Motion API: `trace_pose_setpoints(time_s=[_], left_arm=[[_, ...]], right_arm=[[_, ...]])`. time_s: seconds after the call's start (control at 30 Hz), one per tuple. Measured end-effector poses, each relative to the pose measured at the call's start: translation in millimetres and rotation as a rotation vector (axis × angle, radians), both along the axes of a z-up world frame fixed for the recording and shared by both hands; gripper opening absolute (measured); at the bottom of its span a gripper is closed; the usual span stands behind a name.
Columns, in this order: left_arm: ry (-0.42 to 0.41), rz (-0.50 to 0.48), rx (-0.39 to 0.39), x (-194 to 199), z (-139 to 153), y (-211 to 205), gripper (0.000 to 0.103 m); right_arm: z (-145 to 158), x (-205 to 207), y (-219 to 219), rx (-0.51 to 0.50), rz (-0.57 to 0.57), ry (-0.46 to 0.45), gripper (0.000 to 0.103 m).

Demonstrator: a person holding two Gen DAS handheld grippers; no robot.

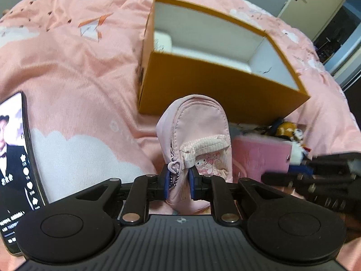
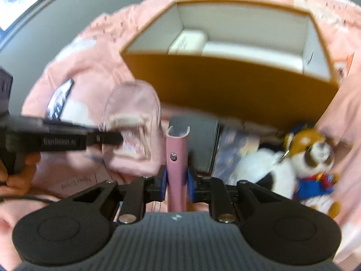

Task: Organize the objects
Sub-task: 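Carry the pink pouch and pink case toward the orange box with both tools, then lower the pink case into the orange box and open the right tool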

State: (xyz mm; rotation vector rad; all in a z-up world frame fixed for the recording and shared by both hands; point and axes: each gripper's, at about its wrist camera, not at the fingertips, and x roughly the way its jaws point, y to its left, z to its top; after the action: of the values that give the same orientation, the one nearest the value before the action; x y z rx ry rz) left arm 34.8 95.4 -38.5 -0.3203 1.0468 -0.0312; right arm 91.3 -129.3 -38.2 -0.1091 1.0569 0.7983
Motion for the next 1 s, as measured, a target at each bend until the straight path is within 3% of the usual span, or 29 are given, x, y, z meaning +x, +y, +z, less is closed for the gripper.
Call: trace_pose_setpoints(time_s=[0.17, 0.37, 0.57, 0.77, 1.0], left_arm=[[-0.082, -0.029, -0.017, -1, 35, -1, 0.018], [-0.193, -0.052, -0.008, 12, 86, 8, 0.017], [-0.252, -0.049, 0.016, 58, 118, 21, 0.017], [-0.156, -0.055, 0.019, 116, 100, 27, 0.017], [-0.083, -0.076, 0.022, 146, 73, 29, 0.017]], right_arm=[[37, 15, -14, 0.066, -0.012, -0.064, 0.019], [86, 46, -29, 0.234, -0.036, -0.051, 0.019], [116, 85, -22, 0.25, -0.059, -0.117, 0.019], [77, 149, 8, 0.104, -0.12, -0.042, 0.019], [3, 201, 34, 0.143, -0.1, 0.281, 0.019]])
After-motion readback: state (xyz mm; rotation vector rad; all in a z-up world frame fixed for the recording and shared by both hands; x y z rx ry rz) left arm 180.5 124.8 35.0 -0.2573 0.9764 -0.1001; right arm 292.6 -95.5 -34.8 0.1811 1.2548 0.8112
